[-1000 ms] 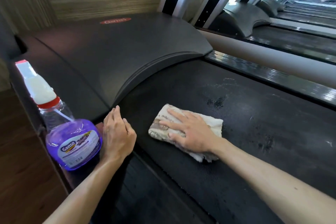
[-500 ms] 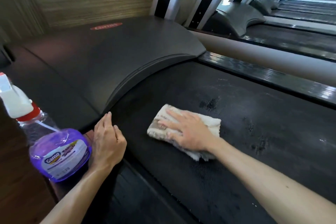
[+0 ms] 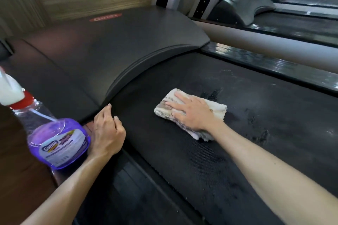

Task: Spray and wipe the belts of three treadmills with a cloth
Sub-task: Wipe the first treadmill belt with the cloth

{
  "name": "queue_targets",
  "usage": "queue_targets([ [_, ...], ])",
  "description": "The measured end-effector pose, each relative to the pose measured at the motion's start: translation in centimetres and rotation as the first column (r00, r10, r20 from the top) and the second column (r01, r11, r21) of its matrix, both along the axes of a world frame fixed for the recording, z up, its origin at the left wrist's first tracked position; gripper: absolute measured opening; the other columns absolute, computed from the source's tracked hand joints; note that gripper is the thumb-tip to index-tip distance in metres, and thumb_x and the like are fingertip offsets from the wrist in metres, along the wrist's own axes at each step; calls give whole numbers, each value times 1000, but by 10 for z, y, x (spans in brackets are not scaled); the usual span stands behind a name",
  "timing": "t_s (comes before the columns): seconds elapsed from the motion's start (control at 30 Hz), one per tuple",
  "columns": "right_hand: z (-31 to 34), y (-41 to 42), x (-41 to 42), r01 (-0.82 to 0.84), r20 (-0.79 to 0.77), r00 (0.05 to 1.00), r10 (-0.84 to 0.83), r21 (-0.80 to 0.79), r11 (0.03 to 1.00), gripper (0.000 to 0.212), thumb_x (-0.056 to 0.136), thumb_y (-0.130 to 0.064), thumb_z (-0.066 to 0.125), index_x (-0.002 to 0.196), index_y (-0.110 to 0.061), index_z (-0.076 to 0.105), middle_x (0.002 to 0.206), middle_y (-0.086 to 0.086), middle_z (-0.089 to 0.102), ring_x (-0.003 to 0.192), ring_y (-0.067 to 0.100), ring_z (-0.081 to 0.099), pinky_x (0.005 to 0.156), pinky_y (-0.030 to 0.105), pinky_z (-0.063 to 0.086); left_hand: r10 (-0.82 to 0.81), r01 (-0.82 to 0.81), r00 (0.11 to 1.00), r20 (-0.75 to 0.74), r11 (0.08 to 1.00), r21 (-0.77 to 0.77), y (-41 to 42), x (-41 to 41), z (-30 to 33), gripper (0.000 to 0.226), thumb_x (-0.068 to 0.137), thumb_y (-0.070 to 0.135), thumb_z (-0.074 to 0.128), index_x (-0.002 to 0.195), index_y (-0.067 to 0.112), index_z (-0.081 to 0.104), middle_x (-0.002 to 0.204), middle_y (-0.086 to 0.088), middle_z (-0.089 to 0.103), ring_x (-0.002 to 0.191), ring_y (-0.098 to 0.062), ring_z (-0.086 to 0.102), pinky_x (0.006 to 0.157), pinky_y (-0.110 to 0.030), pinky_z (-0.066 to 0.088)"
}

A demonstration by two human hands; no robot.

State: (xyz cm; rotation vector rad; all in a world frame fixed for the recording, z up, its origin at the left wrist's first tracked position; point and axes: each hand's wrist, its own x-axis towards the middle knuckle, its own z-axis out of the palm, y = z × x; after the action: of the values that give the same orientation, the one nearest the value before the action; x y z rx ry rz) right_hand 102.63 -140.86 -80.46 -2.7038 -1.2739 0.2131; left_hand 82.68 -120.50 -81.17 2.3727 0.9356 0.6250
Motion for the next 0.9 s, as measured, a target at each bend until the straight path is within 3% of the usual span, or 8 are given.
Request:
queue_targets([
  [0.1, 1, 35, -1, 80, -33, 996, -81, -11, 997, 49, 105, -55, 26, 154, -61, 22, 172, -13, 1, 157, 28, 5, 125, 49, 2, -19, 19, 1000, -10, 1000, -1, 0, 1, 1, 53, 104, 14, 42, 155, 3, 32, 157, -14, 39, 148, -25, 29, 121, -40, 25],
  [0.2, 1, 44, -26, -56, -1, 998, 56, -58, 997, 51, 105, -59, 27, 155, -60, 21, 173, -11, -3, 158, 29, 1, 125, 54, 2, -22, 22, 1000, -18, 1000, -7, 2, 0, 1, 52, 102, 12, 45, 153, 3, 36, 157, -15, 39, 147, -27, 30, 120, -41, 25],
  [0.37, -1, -3, -27, -135, 4, 991, 135, -23, 991, 47, 108, -55, 31, 154, -60, 25, 172, -18, 1, 158, 21, 8, 126, 44, 5, -34, 35, 999, -38, 999, 9, 4, 0, -3, 56, 98, 8, 49, 152, 1, 37, 158, -15, 38, 148, -27, 29, 121, -40, 24],
  [0.57, -4, 44, 13, 49, 40, 998, -46, -83, 995, 50, 105, -62, 21, 155, -62, 16, 173, -12, 0, 157, 28, 10, 125, 51, 11, -119, 122, 992, -36, 988, 93, 3, 0, -1, 55, 97, 8, 51, 151, 2, 40, 156, -13, 41, 145, -26, 35, 121, -37, 27],
  [0.77, -5, 33, -22, -115, 24, 993, 116, -46, 992, 65, 91, -73, 9, 153, -62, 21, 173, -14, 1, 158, 26, 9, 126, 49, 7, -46, 47, 999, -19, 998, 47, 0, 1, 2, 58, 100, 17, 52, 154, 3, 35, 158, -12, 38, 148, -24, 30, 120, -36, 23],
  [0.9, -7, -7, 1, -66, 50, 997, 65, 7, 998, 67, 89, -72, 8, 152, -62, 27, 172, -16, 9, 156, 21, 18, 126, 43, 15, -17, 17, 1000, -18, 1000, 22, -1, 0, 2, 62, 100, 23, 52, 154, 2, 32, 158, -14, 36, 148, -26, 28, 120, -39, 25],
])
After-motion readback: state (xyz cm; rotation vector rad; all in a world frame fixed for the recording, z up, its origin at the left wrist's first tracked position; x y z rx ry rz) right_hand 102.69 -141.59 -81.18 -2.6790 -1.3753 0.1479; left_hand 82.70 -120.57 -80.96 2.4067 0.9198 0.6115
